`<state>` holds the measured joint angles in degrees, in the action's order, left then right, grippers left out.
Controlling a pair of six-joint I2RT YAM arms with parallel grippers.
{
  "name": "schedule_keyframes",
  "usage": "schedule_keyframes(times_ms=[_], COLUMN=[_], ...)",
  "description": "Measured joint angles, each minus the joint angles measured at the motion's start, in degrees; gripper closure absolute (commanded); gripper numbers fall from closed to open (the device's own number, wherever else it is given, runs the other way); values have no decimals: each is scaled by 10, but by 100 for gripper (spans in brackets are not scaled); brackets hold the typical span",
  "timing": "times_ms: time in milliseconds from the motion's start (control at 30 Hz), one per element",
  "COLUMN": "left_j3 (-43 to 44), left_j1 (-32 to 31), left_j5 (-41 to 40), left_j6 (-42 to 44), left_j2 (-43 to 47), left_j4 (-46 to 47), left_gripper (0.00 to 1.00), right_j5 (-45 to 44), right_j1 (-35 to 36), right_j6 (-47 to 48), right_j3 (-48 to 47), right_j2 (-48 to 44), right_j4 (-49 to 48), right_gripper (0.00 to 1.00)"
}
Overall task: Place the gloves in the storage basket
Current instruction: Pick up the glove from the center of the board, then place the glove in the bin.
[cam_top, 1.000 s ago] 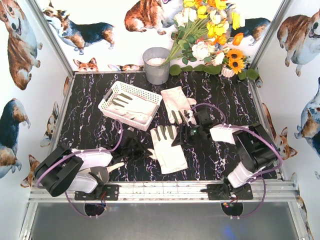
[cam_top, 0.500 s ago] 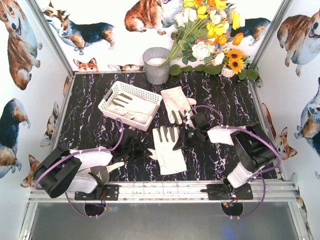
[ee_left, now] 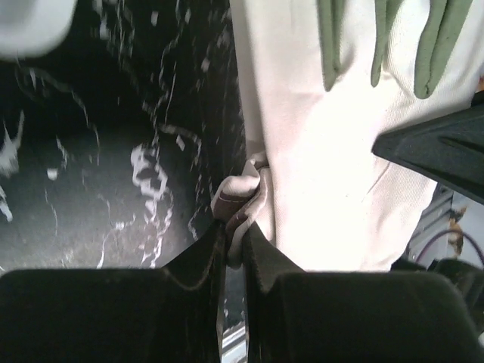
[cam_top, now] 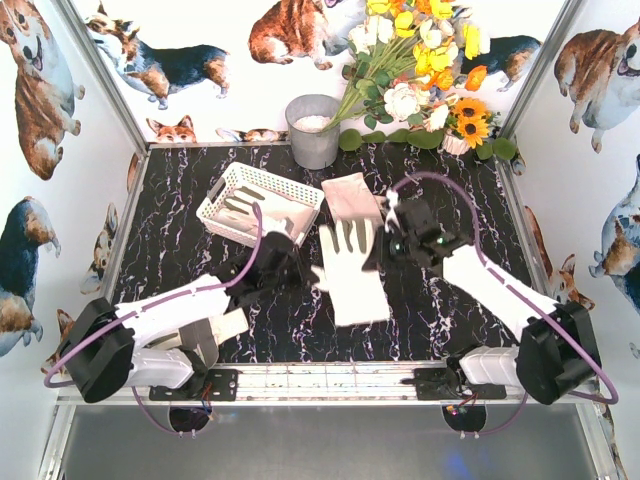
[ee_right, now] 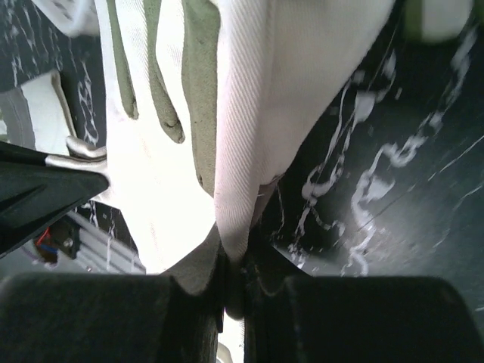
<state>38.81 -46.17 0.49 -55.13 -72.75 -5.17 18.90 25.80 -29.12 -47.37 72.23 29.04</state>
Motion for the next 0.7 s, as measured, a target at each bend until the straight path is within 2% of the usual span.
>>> schedule_keyframes(times_ms=[133, 267, 433, 700], left_j3=[89, 146, 155, 154], left_j1=[1, 3, 17, 74], left_j5=[-55, -111, -159, -204], left_j6=[20, 30, 26, 20], left_j2=[0, -3, -12, -16], left_j4=[-57, -86, -98, -107], left_gripper=[100, 100, 100, 100], right_j5=[-48, -84, -89, -58], right_j1=[8, 17, 37, 61], right_j6=[55, 105, 161, 212], right_j3=[-118, -244, -354, -453], right_j2=[28, 114, 232, 366], right_j4=[42, 52, 36, -43], right_gripper=[100, 100, 100, 100])
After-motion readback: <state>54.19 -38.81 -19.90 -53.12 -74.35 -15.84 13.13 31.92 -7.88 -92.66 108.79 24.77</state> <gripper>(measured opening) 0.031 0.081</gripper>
